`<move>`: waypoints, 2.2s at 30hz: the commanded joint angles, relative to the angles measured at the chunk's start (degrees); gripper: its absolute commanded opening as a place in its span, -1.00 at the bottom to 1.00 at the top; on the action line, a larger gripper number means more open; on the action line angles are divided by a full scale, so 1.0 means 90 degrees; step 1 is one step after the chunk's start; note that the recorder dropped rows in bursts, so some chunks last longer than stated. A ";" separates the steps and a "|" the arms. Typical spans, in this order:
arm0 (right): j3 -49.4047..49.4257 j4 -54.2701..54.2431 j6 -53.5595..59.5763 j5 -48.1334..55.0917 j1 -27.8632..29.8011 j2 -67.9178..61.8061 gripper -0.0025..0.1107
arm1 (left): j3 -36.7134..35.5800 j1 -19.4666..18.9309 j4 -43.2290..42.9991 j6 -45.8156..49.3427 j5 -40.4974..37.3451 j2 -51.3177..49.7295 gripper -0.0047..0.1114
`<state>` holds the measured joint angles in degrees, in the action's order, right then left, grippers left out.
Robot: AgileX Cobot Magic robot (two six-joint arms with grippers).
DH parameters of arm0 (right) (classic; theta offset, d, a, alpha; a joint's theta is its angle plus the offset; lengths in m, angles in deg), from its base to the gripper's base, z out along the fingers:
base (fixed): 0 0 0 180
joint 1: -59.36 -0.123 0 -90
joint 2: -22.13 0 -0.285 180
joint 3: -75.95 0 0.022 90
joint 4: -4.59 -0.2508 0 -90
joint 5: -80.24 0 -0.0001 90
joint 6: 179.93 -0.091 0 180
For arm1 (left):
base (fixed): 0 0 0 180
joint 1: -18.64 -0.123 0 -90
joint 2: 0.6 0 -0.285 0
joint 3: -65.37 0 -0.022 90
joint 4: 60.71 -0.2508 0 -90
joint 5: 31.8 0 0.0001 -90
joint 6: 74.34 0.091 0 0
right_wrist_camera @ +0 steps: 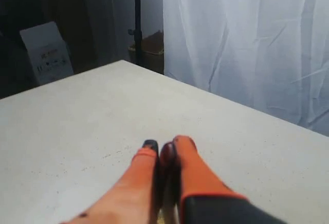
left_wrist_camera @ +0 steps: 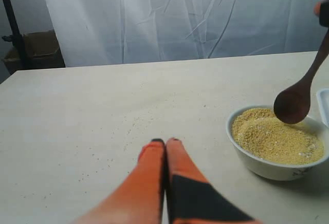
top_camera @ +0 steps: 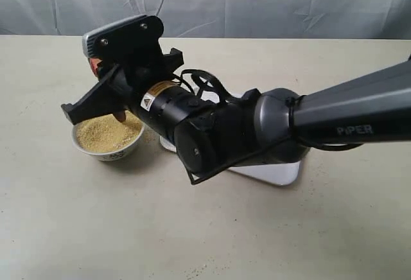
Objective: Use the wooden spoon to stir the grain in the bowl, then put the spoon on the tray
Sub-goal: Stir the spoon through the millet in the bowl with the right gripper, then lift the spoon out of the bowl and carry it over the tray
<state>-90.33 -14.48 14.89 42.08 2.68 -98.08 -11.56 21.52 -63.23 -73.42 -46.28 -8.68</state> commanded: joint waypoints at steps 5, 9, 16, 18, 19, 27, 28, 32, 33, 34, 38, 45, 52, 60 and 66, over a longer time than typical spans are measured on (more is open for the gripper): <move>-0.0022 -0.0053 0.0003 -0.0031 0.0028 -0.0586 -0.97 | -0.0032 -0.0006 -0.0002 -0.0002 0.0083 0.0033 -0.92; -0.0022 0.0356 -0.0285 -0.0020 -0.0007 -0.0633 -0.97 | -0.0032 -0.0006 -0.0002 -0.0002 0.0083 0.0033 -0.92; -0.0022 0.0466 -0.0332 -0.0197 -0.0007 -0.0283 -0.97 | -0.0032 -0.0006 -0.0002 -0.0002 0.0083 0.0033 -0.92; -0.0022 0.0466 -0.0332 -0.0185 0.0007 -0.0142 -0.97 | -0.0032 -0.0006 -0.0002 -0.0002 0.0083 0.0033 -0.92; -0.0022 0.0451 -0.0332 -0.0185 0.0007 -0.0075 -0.97 | -0.0032 -0.0006 -0.0002 -0.0002 0.0083 0.0033 -0.92; -0.0022 0.0523 -0.1194 0.0025 -0.0066 0.0008 -0.97 | -0.0032 -0.0006 -0.0002 -0.0002 0.0083 0.0033 -0.92; -0.0022 0.0523 -0.1194 0.0036 -0.0066 -0.0063 -0.97 | -0.0032 -0.0006 -0.0002 -0.0002 0.0083 0.0033 -0.92; -0.0022 0.0362 -0.1181 0.0036 -0.0052 -0.0424 -0.97 | -0.0032 -0.0006 -0.0002 -0.0002 0.0083 0.0033 -0.92; -0.0022 0.0232 -0.1181 0.0036 -0.0052 -0.0467 -0.97 | -0.0032 -0.0006 -0.0002 -0.0002 0.0083 0.0033 -0.92; -0.0022 0.0205 -0.1193 0.0036 -0.0052 -0.0514 -0.97 | -0.0032 -0.0006 -0.0002 -0.0002 0.0083 0.0033 -0.92; -0.0022 0.0217 -0.1193 -0.0132 -0.0052 -0.0466 -0.97 | -0.0032 -0.0006 -0.0002 -0.0002 0.0083 0.0033 -0.92; -0.0022 0.0217 -0.1145 -0.0175 -0.0052 0.0175 -0.97 | -0.0032 -0.0006 -0.0002 -0.0002 0.0083 0.0033 -0.92; -0.0022 -0.0515 -0.1145 0.0087 -0.0003 0.0786 -0.97 | -0.0032 -0.0006 -0.0002 -0.0002 0.0083 0.0033 -0.92; -0.0022 -0.1360 -0.1700 0.1711 0.0815 0.1356 -0.97 | -0.0032 -0.0006 -0.0002 -0.0002 0.0083 0.0033 -0.92; -0.0022 -0.1148 -0.2060 0.3353 0.1782 0.1810 -0.97 | -0.0032 -0.0087 -0.0002 -0.0002 0.0083 0.0033 -0.92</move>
<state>-90.33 -25.94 -2.82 65.20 14.77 -83.95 -11.56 21.41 -63.23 -73.42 -46.28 -8.68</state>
